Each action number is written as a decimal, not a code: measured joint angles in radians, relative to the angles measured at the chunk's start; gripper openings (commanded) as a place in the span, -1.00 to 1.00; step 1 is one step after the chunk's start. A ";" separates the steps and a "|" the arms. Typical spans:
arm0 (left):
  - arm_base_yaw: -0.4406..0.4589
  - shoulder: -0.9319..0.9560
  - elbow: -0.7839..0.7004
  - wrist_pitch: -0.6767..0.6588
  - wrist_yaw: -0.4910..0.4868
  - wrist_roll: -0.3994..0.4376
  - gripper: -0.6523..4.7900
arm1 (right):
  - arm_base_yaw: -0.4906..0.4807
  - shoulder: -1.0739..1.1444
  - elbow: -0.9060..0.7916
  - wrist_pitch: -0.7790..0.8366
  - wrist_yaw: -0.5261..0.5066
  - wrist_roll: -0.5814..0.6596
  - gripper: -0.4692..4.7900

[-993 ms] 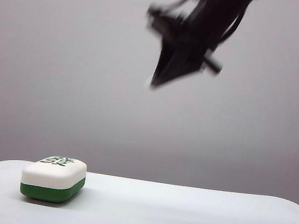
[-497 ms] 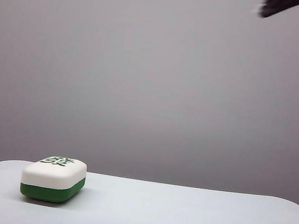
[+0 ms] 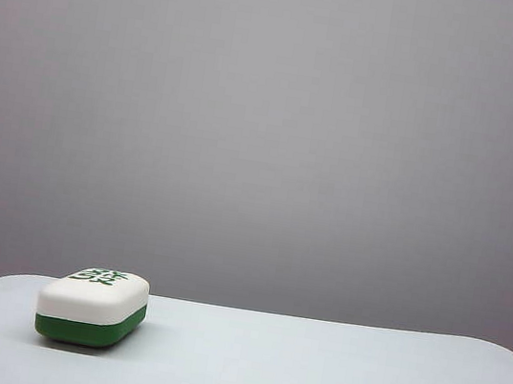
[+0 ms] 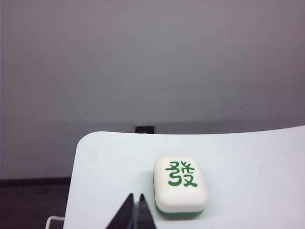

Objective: Move the foam mahjong from the right side of the table to the left side of the table.

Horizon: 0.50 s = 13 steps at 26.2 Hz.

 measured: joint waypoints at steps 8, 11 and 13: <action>0.000 -0.120 -0.089 0.055 0.000 0.019 -0.78 | 0.000 -0.211 -0.120 0.060 0.061 0.009 -0.84; 0.000 -0.237 -0.112 0.008 0.007 0.034 -0.78 | 0.001 -0.273 -0.151 0.064 0.138 0.049 -0.84; 0.000 -0.244 -0.110 -0.029 0.008 0.035 -0.78 | 0.001 -0.288 -0.150 0.089 0.181 0.084 -0.84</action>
